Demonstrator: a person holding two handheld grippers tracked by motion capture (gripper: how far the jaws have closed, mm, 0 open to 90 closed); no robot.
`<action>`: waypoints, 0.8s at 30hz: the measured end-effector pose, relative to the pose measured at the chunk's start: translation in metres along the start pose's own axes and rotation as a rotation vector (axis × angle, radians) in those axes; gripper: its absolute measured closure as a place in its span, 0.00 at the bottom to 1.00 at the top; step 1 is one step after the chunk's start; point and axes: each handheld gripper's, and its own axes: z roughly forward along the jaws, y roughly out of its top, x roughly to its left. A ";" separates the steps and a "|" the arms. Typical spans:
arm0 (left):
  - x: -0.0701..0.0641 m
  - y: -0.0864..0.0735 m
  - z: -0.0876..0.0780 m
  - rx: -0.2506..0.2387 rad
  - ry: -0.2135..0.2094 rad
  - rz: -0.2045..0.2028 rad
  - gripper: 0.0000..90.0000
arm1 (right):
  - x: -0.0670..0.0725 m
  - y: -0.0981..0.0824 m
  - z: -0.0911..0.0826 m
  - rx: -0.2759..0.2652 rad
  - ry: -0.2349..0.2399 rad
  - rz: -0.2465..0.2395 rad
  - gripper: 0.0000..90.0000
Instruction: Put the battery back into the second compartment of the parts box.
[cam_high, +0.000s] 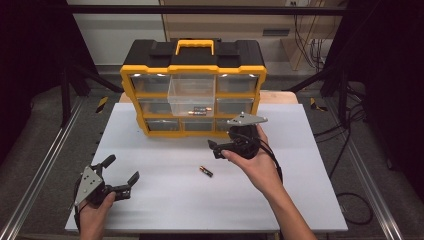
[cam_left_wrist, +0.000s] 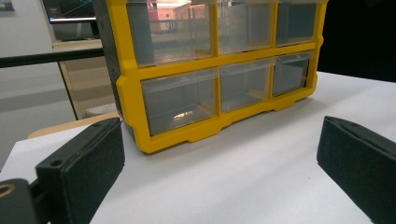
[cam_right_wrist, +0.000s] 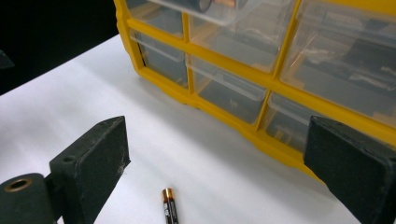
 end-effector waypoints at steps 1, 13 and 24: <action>0.000 0.000 0.000 0.000 0.001 0.000 0.01 | 0.000 -0.002 0.001 0.003 0.002 0.001 0.08; -0.001 0.000 0.001 0.006 -0.004 0.006 0.01 | 0.000 -0.020 0.010 0.026 0.007 0.018 0.08; -0.001 0.000 0.001 0.005 -0.003 0.008 0.01 | 0.000 -0.037 0.021 0.058 0.009 0.029 0.09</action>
